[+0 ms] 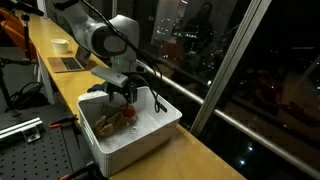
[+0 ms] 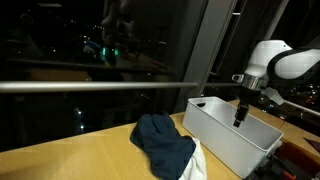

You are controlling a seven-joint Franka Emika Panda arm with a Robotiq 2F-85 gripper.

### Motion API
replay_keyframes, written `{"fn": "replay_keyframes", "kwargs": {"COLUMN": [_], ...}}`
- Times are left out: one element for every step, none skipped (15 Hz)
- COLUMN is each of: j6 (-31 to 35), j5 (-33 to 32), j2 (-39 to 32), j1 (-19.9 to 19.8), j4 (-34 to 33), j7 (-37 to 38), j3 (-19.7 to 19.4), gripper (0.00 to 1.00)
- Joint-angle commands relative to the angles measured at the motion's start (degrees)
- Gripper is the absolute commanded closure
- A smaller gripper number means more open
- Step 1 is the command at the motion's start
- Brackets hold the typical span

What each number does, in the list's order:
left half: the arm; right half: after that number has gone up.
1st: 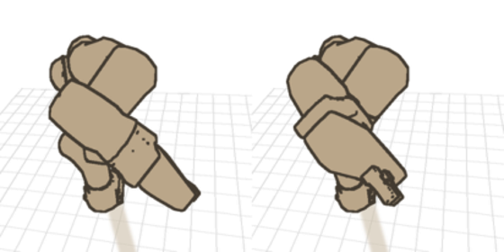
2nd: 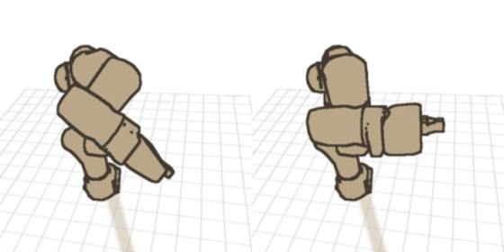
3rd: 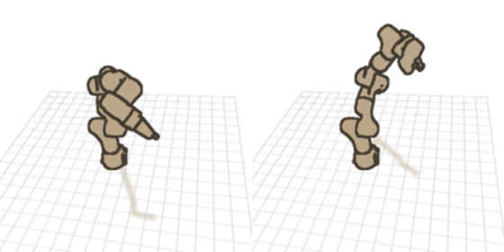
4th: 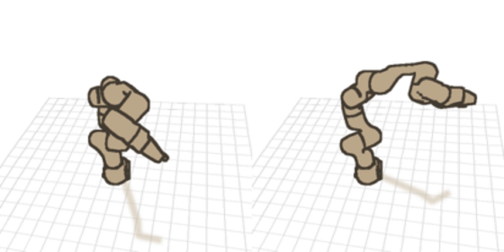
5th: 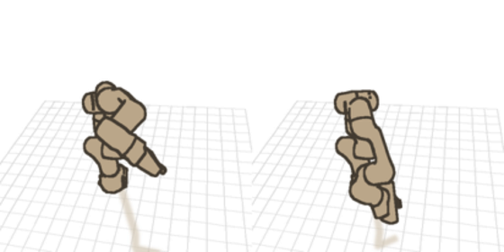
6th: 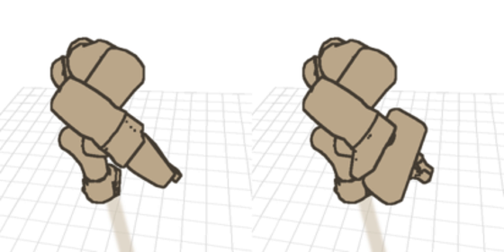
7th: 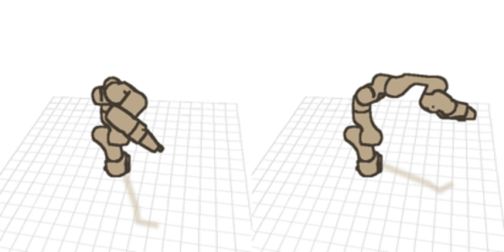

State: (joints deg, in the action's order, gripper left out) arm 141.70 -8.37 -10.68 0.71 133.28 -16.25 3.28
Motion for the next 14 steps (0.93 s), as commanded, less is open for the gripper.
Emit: {"fn": "replay_keyframes", "kwargs": {"j6": [3.39, 4.54, 5.7, 6.54, 7.42, 8.1, 9.23, 10.22, 11.7, 12.97, 14.29, 15.59, 16.8, 17.94], "j5": [0.8, 0.86, 1.01, 1.17, 1.54, 1.76, 2.26, 2.99, 3.69, 4.28, 4.76, 4.77, 4.95, 5.11], "j2": [0.22, -0.04, -0.38, -0.71, -1.28, -1.73, -2.66, -3.54, -4.99, -6.41, -7.68, -9.17, -10.34, -11.3], "j1": [0.34, 0.35, 0.32, 0.3, 0.21, 0.15, -0.09, -0.37, -0.63, -0.82, -1.03, -1.11, -1.33, -1.55], "j4": [5.25, 6.43, 7.43, 8.09, 8.44, 8.69, 8.66, 8.55, 8.15, 7.65, 7.31, 6.87, 6.63, 6.56], "j7": [1.44, 1.62, 1.65, 1.63, 1.35, 1.22, 0.75, 0.2, -0.18, -0.46, -0.68, -0.53, -0.56, -0.54], "j3": [0.2, 0.28, 0.38, 0.46, 0.6, 0.7, 0.84, 1.07, 1.22, 1.4, 1.6, 1.67, 1.84, 2.04], "gripper": [0.0, 0.0, 0.0, 0.0, 0.0, 0.0, 0.0, 0.0, 0.0, 0.0, 0.0, 0.0, 0.0, 0.0]}}
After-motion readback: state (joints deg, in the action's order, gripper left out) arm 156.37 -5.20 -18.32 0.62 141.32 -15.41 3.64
